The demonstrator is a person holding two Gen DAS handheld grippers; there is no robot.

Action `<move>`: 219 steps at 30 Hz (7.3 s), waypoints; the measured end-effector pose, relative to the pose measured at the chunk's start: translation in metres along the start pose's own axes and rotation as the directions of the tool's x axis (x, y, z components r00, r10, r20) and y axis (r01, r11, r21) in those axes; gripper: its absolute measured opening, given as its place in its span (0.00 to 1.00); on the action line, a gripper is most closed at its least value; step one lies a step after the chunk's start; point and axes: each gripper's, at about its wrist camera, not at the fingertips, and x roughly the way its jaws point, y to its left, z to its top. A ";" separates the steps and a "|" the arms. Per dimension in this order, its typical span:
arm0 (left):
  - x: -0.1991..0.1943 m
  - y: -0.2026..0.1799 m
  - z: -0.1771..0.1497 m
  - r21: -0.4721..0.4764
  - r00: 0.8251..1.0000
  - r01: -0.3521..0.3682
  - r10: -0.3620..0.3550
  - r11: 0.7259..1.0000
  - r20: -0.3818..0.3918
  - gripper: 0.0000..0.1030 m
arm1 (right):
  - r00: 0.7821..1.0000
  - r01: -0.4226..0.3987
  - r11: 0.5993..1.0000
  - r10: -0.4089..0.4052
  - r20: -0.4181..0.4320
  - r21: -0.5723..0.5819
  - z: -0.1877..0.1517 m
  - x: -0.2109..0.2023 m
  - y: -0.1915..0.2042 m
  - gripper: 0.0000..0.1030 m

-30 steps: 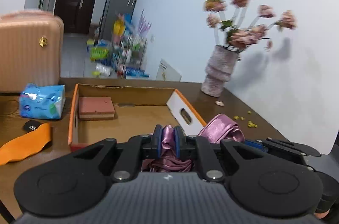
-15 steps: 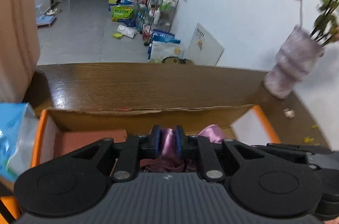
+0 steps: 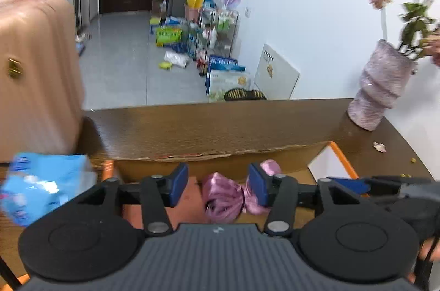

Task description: Organize soft objects

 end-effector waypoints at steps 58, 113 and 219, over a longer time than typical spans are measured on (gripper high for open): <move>-0.330 -0.039 -0.406 0.001 0.951 -0.107 0.102 0.994 0.293 0.94 | 0.918 0.114 0.966 -0.012 0.397 -0.233 -0.407 -0.312 0.117 0.83; -0.291 -0.059 -0.326 0.016 0.962 0.138 -0.138 0.990 0.237 0.17 | 0.936 0.074 0.973 0.007 0.352 -0.217 -0.328 -0.283 0.093 0.30; -0.100 0.124 -0.232 -0.300 0.981 0.191 -0.193 0.935 0.025 0.26 | 0.990 -0.006 0.993 0.023 0.142 -0.118 -0.233 -0.087 0.144 0.46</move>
